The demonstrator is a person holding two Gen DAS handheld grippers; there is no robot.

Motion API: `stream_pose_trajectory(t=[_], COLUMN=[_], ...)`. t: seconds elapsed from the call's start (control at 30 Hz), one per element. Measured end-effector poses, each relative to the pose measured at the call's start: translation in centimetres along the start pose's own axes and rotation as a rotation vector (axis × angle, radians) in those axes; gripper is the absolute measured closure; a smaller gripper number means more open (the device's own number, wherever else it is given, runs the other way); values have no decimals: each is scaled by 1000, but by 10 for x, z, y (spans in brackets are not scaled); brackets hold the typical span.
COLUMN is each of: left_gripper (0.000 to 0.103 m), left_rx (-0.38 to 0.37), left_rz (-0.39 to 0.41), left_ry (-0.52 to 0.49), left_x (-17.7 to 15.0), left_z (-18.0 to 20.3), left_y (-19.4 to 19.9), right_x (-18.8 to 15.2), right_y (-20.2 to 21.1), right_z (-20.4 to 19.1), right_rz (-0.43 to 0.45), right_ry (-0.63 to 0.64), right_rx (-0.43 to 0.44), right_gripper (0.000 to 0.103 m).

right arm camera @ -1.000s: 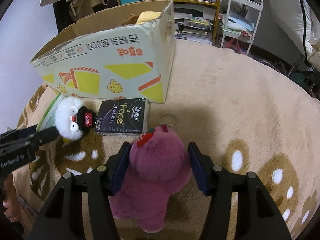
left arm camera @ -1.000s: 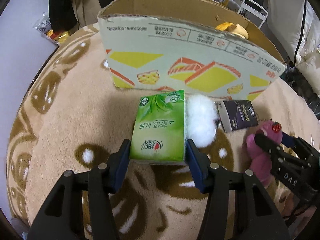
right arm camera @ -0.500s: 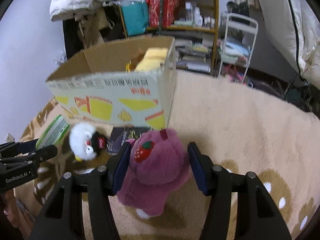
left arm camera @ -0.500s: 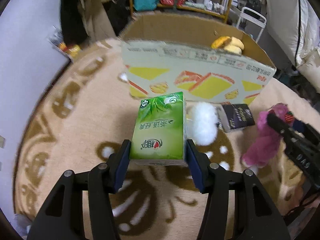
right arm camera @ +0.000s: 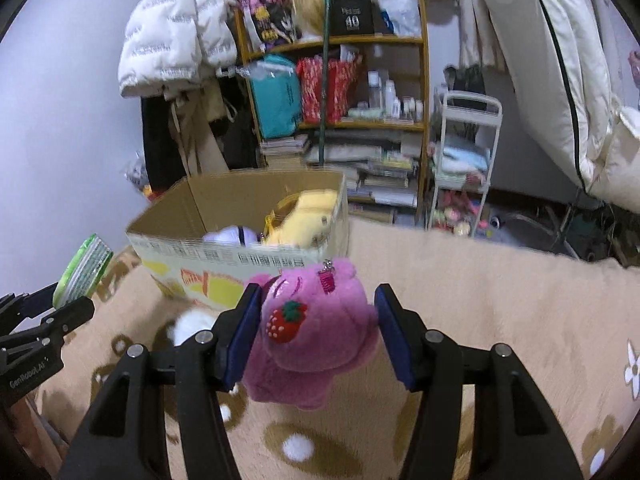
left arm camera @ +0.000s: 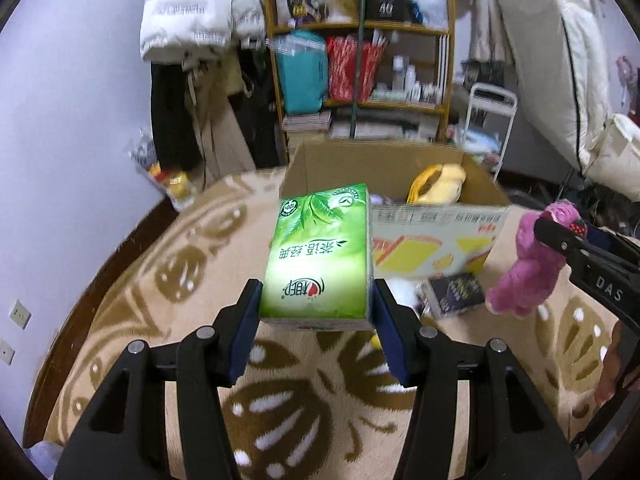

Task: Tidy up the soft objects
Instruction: 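Lift the green tissue pack and pink bear and carry both over the box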

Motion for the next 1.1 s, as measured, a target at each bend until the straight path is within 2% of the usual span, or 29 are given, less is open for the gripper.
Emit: stream_pose_trajectory(t=[0.33,0.7,0.97,1.1], left_gripper=[50,50,50,50], left_rx=[14,21,21,8], left_rz=[159,251,309,341], left_ry=[-46,-49,-53,-44], left_x=[28,73,110,120], left_z=[11,16,20,21], left_y=[24,23,10,-1], right_x=[43,91,119,119], right_y=[12,4,-2,-12], right_z=[-16,-32,-29,-26], right_rz=[97,190,254,255], right_ry=[103,172,90,106], right_rx=[20,45,131,108], right_gripper=[42,42,42,42])
Point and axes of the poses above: each gripper's, at about its wrist camera, not at the fingertips, and y roughly against the way its jaws point, z to its right, x to its top, the point moved 10 cm from there along -y, roughly the way its jaws point, and after that the axes turned 7 degrees about y, right-handed, at the moved point
